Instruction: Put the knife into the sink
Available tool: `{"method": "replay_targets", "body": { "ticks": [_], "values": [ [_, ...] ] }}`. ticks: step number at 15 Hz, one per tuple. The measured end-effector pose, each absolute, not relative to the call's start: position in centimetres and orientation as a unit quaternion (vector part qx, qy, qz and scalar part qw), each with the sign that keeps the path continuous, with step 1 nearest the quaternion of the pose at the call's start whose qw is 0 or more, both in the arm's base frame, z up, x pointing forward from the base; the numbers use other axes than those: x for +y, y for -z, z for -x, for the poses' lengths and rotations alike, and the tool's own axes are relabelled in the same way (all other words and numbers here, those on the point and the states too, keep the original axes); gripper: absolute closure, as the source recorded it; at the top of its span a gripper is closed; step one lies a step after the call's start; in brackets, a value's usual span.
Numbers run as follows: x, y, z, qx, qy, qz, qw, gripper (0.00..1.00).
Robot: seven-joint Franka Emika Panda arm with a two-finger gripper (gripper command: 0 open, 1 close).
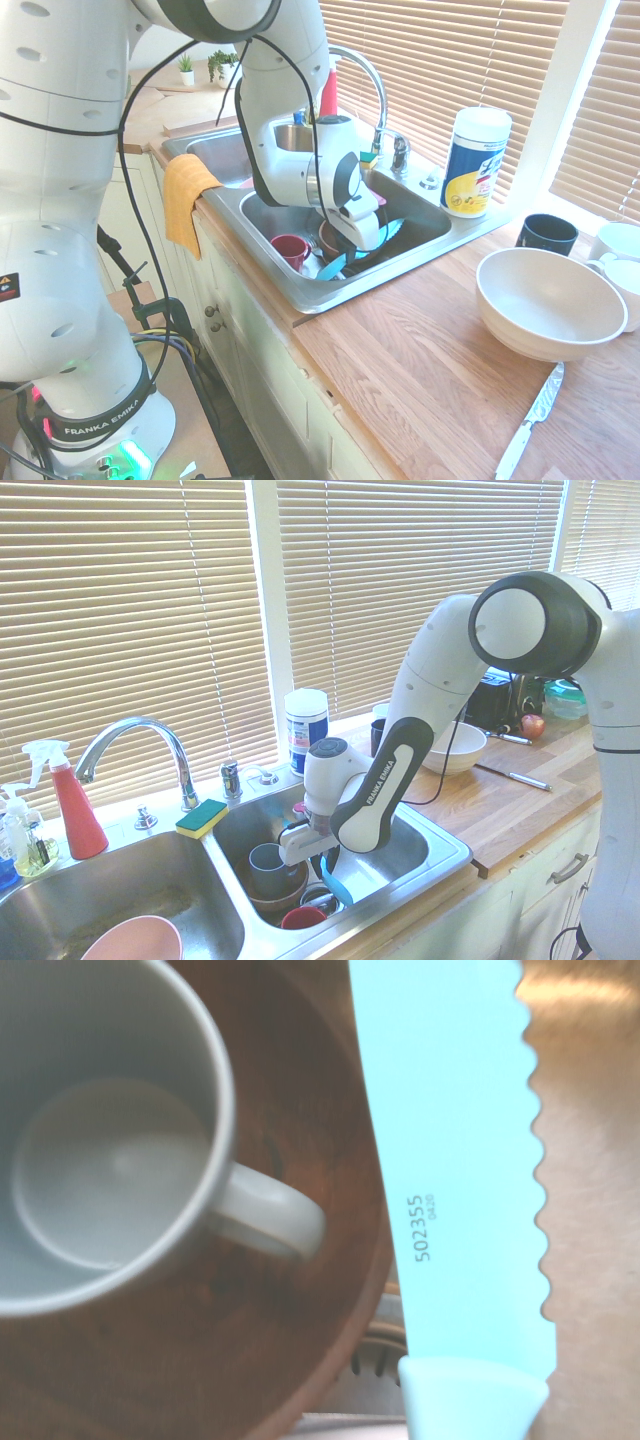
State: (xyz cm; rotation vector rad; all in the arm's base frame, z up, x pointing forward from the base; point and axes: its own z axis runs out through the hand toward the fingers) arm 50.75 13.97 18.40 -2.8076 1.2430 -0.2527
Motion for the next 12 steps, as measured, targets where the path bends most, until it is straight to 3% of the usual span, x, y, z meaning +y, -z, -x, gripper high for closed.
{"method": "replay_targets", "body": {
  "ticks": [7,8,12],
  "values": [
    [12.4,-16.5,-51.2,0.412,0.079,0.907,0.028,1.0],
    [12.3,-16.0,-51.2,0.414,0.076,0.907,0.028,0.0],
    [12.4,-15.4,-51.0,0.414,0.07,0.907,0.028,0.0]
  ]
}}
